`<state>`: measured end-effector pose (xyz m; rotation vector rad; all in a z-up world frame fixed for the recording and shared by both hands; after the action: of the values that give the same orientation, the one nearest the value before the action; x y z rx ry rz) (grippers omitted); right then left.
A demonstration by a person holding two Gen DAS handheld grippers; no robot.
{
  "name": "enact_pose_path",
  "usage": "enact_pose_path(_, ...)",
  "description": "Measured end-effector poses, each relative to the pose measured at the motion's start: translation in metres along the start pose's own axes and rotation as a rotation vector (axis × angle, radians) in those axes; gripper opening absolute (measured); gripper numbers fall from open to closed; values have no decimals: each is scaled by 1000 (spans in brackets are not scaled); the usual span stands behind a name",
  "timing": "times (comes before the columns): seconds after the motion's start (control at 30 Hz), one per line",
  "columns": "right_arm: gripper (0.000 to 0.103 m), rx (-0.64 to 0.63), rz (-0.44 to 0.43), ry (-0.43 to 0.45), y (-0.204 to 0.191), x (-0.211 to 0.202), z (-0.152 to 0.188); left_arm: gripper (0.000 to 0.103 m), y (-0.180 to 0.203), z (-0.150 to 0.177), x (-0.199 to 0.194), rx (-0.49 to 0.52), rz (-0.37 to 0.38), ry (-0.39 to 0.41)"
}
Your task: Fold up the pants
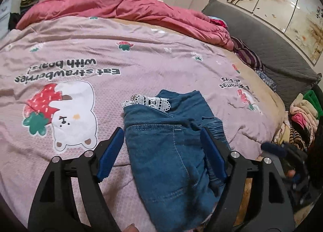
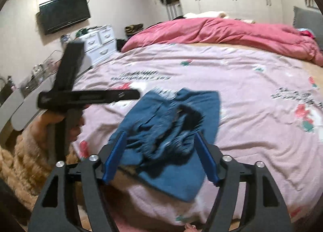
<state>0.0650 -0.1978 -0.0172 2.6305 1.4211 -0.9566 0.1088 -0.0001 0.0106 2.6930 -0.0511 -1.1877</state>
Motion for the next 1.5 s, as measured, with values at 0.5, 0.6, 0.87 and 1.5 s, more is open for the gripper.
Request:
enact_pose_path(0.5, 82, 36, 142, 11, 33, 5, -3, 85, 3, 11, -18, 10, -78, 26)
enact_pose_path(0.6, 92, 64, 156, 9, 41, 6, -1, 88, 0, 16, -15, -6, -84, 17)
enact_pose_path(0.87, 92, 121, 166, -26, 61, 16, 5, 87, -12, 36, 11, -89, -51, -62)
enact_pose_path(1.5, 62, 265, 19, -142, 90, 74, 13, 63, -2, 56, 37, -82, -15, -118)
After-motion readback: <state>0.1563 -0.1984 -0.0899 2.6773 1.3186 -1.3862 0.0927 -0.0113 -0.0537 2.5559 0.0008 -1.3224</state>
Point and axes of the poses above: each gripper's, at about its wrist camera, not at the fingertips, and x roughly the way its jaws point, y to its right, z to its underside, the point moved 5 cm from there along x, roughly the way its jaws point, and after that the axes turned 10 degrees about -z, right-handed, at the moved point
